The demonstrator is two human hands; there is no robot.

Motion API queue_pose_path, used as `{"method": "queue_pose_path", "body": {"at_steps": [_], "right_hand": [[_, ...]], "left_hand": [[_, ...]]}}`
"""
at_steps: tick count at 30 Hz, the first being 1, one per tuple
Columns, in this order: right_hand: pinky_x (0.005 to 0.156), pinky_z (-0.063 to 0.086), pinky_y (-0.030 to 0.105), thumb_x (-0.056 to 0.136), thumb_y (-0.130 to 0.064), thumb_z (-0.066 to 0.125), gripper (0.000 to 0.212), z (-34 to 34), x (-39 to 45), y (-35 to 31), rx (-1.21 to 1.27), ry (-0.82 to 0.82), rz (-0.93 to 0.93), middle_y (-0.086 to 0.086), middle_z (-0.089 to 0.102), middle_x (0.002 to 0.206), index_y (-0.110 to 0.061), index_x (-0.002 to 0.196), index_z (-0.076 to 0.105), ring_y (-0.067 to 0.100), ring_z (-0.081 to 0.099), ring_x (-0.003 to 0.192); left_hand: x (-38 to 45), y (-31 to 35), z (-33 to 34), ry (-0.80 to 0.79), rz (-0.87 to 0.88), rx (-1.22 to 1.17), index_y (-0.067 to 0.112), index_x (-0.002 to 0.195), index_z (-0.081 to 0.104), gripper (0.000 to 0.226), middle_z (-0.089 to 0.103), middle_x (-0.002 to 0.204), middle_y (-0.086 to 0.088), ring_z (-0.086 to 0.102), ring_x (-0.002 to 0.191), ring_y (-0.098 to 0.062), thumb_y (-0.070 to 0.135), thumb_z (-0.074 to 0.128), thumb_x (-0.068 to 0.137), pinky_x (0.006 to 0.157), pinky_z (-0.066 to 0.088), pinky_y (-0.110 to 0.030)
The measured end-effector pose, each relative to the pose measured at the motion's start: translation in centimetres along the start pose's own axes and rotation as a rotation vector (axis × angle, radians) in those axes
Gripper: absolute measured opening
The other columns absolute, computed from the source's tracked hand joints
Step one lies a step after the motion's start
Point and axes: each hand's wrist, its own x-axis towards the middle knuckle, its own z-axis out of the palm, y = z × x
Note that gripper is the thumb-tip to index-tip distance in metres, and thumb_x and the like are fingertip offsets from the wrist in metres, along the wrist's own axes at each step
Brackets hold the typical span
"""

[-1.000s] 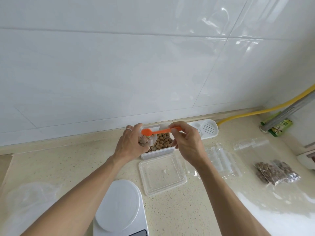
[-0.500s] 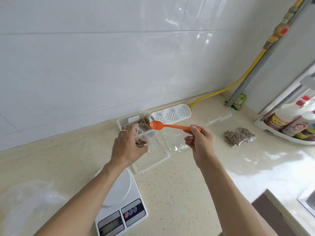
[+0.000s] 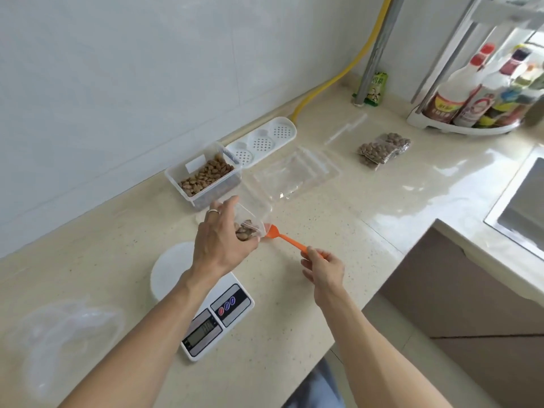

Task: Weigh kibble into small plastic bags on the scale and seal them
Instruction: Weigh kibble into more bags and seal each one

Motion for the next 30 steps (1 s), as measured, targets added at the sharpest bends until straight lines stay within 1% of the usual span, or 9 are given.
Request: {"method": "queue_pose_path", "body": {"at_steps": [2, 7, 12, 16, 19, 22, 25, 28, 30], "right_hand": [[0.071, 0.053, 0.033, 0.088, -0.026, 0.071, 0.018, -0.1, 0.0, 0.5, -0.086, 0.022, -0.051, 0.008, 0.073, 0.092, -0.009, 0.092, 0.067, 0.017, 0.062, 0.077], [0.068, 0.041, 0.025, 0.086, -0.04, 0.072, 0.025, -0.8, -0.3, 0.2, -0.251, 0.042, -0.106, -0.003, 0.067, 0.088, -0.016, 0.087, 0.07, 0.011, 0.06, 0.083], [0.081, 0.05, 0.035, 0.089, -0.045, 0.065, 0.029, -0.3, -1.3, -1.4, -0.399, 0.102, -0.215, -0.006, 0.067, 0.084, -0.016, 0.087, 0.068, 0.012, 0.061, 0.083], [0.077, 0.051, 0.036, 0.096, -0.038, 0.057, 0.029, 2.4, -4.3, -6.0, -0.4, -0.166, -0.385, 0.004, 0.069, 0.083, -0.016, 0.081, 0.068, 0.013, 0.059, 0.075], [0.07, 0.051, 0.037, 0.094, -0.035, 0.058, 0.035, 4.8, -6.1, -9.3, -0.568, -0.355, -0.496, 0.015, 0.071, 0.088, -0.005, 0.084, 0.072, 0.015, 0.059, 0.071], [0.068, 0.056, 0.034, 0.093, -0.015, 0.058, 0.018, 6.5, -6.7, -11.1, -0.832, -0.426, -0.642, 0.005, 0.072, 0.081, -0.007, 0.092, 0.075, 0.012, 0.063, 0.066], [0.068, 0.06, 0.028, 0.094, -0.009, 0.057, 0.018, 7.4, -7.2, -12.5, -0.892, -0.47, -0.706, -0.002, 0.073, 0.082, -0.013, 0.096, 0.074, 0.011, 0.07, 0.068], [0.065, 0.062, 0.031, 0.095, -0.004, 0.057, 0.017, 8.0, -7.5, -13.5, -0.803, -0.571, -0.688, 0.002, 0.073, 0.081, -0.01, 0.091, 0.072, 0.015, 0.072, 0.066], [0.058, 0.059, 0.025, 0.096, -0.003, 0.055, 0.018, 8.3, -7.8, -13.9, -0.781, -0.611, -0.707, 0.004, 0.073, 0.081, -0.009, 0.089, 0.07, 0.013, 0.07, 0.063]], "left_hand": [[-0.3, -0.1, 0.1, -0.007, 0.01, 0.012, 0.019, 0.139, 0.036, 0.087, 0.05, 0.116, -0.013, 0.053, 0.106, -0.032, 0.04, 0.08, 0.067, 0.088, 0.048, -0.047], [-0.5, 0.0, 0.4, -0.033, 0.014, 0.018, 0.018, 0.14, 0.033, 0.089, 0.048, 0.116, -0.012, 0.053, 0.106, -0.029, 0.04, 0.08, 0.068, 0.09, 0.048, -0.046], [-0.5, 0.0, 0.6, -0.05, 0.022, -0.002, 0.018, 0.142, 0.033, 0.089, 0.049, 0.117, -0.011, 0.05, 0.108, -0.028, 0.04, 0.079, 0.069, 0.091, 0.045, -0.041], [-0.6, 0.6, 0.2, -0.041, 0.035, -0.065, 0.019, 0.143, 0.031, 0.091, 0.046, 0.117, -0.009, 0.049, 0.108, -0.025, 0.045, 0.078, 0.07, 0.093, 0.045, -0.04], [-0.7, 0.9, -0.3, -0.036, 0.055, -0.156, 0.022, 0.144, 0.029, 0.094, 0.043, 0.123, -0.008, 0.048, 0.113, -0.021, 0.053, 0.076, 0.069, 0.094, 0.046, -0.04], [-0.7, 1.1, -1.3, -0.034, 0.038, -0.295, 0.026, 0.146, 0.027, 0.108, 0.042, 0.125, -0.005, 0.047, 0.114, -0.015, 0.065, 0.077, 0.059, 0.089, 0.046, -0.031], [-0.8, 0.5, -2.5, -0.068, -0.036, -0.433, 0.035, 0.146, 0.024, 0.119, 0.042, 0.119, 0.007, 0.049, 0.109, -0.004, 0.07, 0.079, 0.047, 0.083, 0.042, -0.023], [-0.9, -1.2, -3.3, -0.126, -0.141, -0.581, 0.032, 0.132, 0.042, 0.094, 0.051, 0.111, 0.012, 0.056, 0.103, -0.003, 0.076, 0.072, 0.055, 0.081, 0.048, -0.022], [-1.1, -2.9, -3.5, -0.193, -0.204, -0.6, 0.026, 0.109, 0.058, 0.043, 0.06, 0.104, 0.009, 0.06, 0.105, -0.01, 0.054, 0.07, 0.079, 0.086, 0.049, -0.027]]}}
